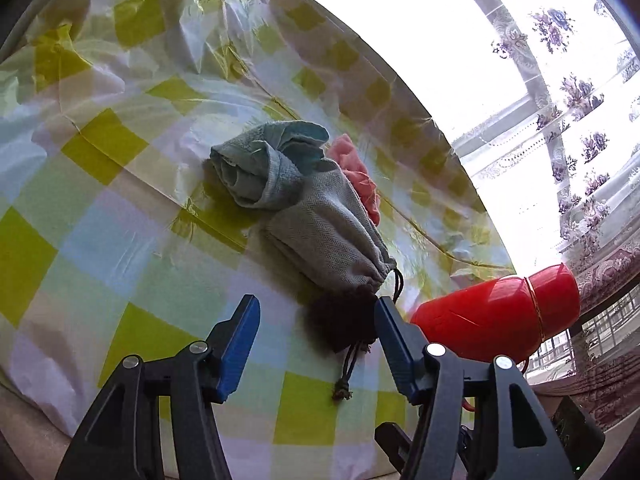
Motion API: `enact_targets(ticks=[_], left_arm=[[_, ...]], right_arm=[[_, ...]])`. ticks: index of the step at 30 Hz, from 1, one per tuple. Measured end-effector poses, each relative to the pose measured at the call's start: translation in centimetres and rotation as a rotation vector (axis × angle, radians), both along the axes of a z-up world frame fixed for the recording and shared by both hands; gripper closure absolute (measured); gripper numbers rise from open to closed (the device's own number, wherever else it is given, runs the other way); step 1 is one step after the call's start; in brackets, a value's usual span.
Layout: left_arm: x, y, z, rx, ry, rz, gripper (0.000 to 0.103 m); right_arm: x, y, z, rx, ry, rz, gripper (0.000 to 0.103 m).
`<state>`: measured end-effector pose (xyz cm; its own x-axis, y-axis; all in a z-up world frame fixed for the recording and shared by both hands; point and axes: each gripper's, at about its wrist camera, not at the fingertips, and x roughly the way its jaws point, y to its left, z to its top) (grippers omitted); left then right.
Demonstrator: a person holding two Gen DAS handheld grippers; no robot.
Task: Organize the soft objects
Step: 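Grasp the grey drawstring bag with the left tool while the right tool grasps the brown pouch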
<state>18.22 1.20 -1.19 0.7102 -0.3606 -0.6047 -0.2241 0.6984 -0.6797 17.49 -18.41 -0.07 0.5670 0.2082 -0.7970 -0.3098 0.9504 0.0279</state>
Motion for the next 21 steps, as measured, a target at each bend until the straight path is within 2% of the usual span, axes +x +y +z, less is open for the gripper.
enact_targets(ticks=[3, 10, 18, 19, 20, 21], left_arm=[[0.3, 0.8, -0.6, -0.031, 0.007, 0.026, 0.040], [0.7, 1.8, -1.4, -0.066, 0.017, 0.043, 0.037], [1.7, 2.2, -2.2, -0.097, 0.029, 0.047, 0.032], [1.9, 2.2, -2.3, -0.099, 0.030, 0.048, 0.031], [2.1, 2.2, -2.4, -0.104, 0.032, 0.048, 0.030], [2.3, 2.1, -2.5, -0.111, 0.036, 0.048, 0.030]], right_arm=[[1.2, 1.5, -0.1, -0.033, -0.027, 0.029, 0.031], [4.4, 4.5, -1.9, -0.080, -0.021, 0.088, 0.031], [7.2, 5.5, -3.6, -0.106, 0.008, 0.091, 0.031], [7.5, 5.5, -3.9, -0.102, 0.015, 0.092, 0.038], [7.7, 5.5, -4.1, -0.099, 0.026, 0.095, 0.050], [7.9, 5.5, -4.1, -0.083, 0.027, 0.098, 0.050]])
